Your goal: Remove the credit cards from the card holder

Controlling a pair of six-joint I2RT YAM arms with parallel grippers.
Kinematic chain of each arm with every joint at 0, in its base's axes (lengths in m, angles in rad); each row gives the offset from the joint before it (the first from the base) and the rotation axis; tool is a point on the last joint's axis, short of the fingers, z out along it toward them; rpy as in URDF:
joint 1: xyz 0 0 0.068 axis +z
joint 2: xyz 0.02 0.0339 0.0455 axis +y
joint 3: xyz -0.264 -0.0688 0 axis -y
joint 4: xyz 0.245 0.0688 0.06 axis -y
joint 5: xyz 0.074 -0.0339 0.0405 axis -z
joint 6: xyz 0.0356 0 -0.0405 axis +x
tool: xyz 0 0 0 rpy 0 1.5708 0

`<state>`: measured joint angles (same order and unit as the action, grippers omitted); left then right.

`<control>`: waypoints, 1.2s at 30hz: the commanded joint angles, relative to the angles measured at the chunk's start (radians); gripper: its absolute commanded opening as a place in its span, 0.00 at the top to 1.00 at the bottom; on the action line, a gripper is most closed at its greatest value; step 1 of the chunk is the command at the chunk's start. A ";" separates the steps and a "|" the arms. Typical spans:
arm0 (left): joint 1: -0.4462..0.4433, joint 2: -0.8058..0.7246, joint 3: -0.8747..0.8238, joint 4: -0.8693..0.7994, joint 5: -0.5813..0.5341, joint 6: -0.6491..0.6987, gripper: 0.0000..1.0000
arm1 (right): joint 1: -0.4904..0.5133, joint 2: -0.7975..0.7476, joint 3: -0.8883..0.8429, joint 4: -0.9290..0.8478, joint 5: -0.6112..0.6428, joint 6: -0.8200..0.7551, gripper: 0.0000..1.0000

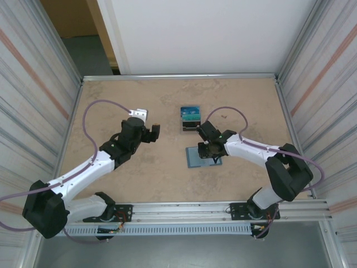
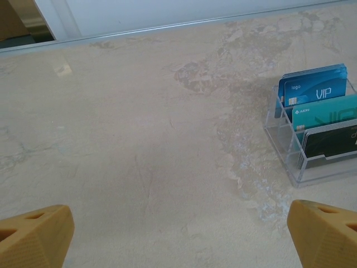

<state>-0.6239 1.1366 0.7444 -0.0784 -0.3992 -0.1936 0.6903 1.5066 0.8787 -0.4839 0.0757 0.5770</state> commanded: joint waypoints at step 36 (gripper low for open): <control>-0.016 0.025 0.061 -0.015 -0.046 0.010 0.01 | -0.091 -0.231 0.013 -0.231 0.183 0.047 0.66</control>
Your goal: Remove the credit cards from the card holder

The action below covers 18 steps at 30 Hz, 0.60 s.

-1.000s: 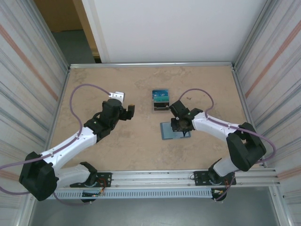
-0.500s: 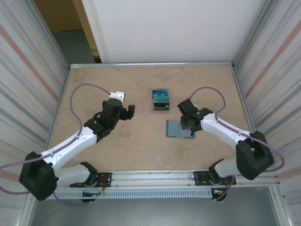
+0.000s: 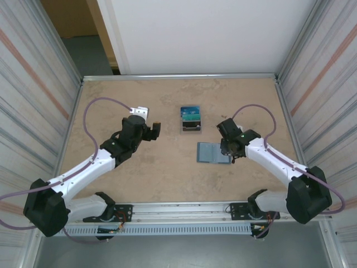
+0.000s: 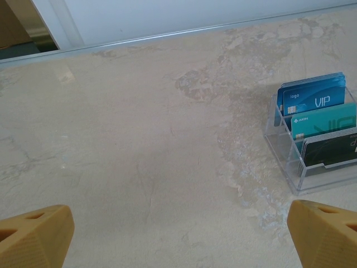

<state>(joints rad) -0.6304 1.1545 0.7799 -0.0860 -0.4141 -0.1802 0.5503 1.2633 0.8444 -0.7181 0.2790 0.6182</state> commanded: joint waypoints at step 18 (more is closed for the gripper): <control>-0.008 0.000 0.007 -0.022 -0.069 -0.006 0.01 | 0.217 0.462 0.235 0.074 -0.099 -0.018 0.68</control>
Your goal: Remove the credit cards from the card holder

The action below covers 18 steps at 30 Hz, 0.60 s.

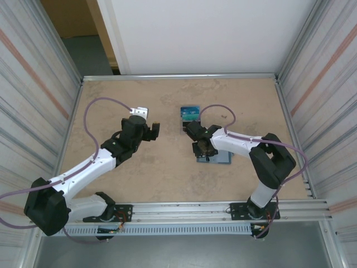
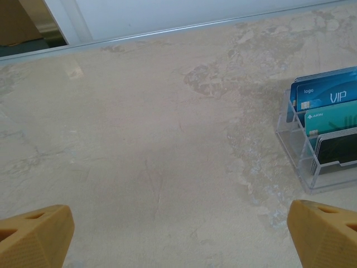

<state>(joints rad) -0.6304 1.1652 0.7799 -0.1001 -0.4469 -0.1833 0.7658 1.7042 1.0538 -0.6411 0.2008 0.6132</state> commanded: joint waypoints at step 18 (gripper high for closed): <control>-0.008 -0.013 0.013 -0.012 -0.046 0.007 0.01 | -0.037 0.009 -0.068 0.057 -0.090 0.006 0.74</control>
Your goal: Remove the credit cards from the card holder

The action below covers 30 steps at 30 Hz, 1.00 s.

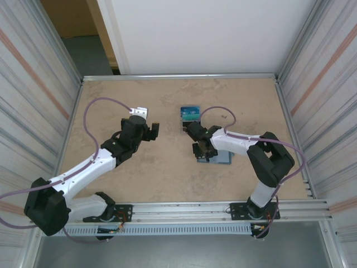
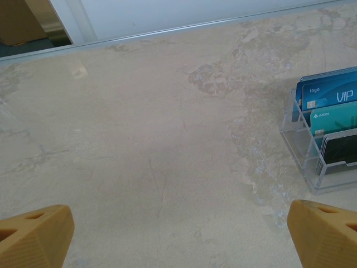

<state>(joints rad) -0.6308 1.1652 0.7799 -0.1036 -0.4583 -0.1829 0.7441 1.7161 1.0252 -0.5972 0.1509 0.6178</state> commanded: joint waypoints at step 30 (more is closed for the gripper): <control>-0.009 -0.031 0.019 -0.005 0.000 0.012 0.01 | 0.080 -0.067 -0.006 0.089 -0.208 0.065 0.94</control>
<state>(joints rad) -0.6308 1.1526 0.7799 -0.1085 -0.4633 -0.1810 0.8139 1.6600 0.9890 -0.5198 -0.0158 0.6418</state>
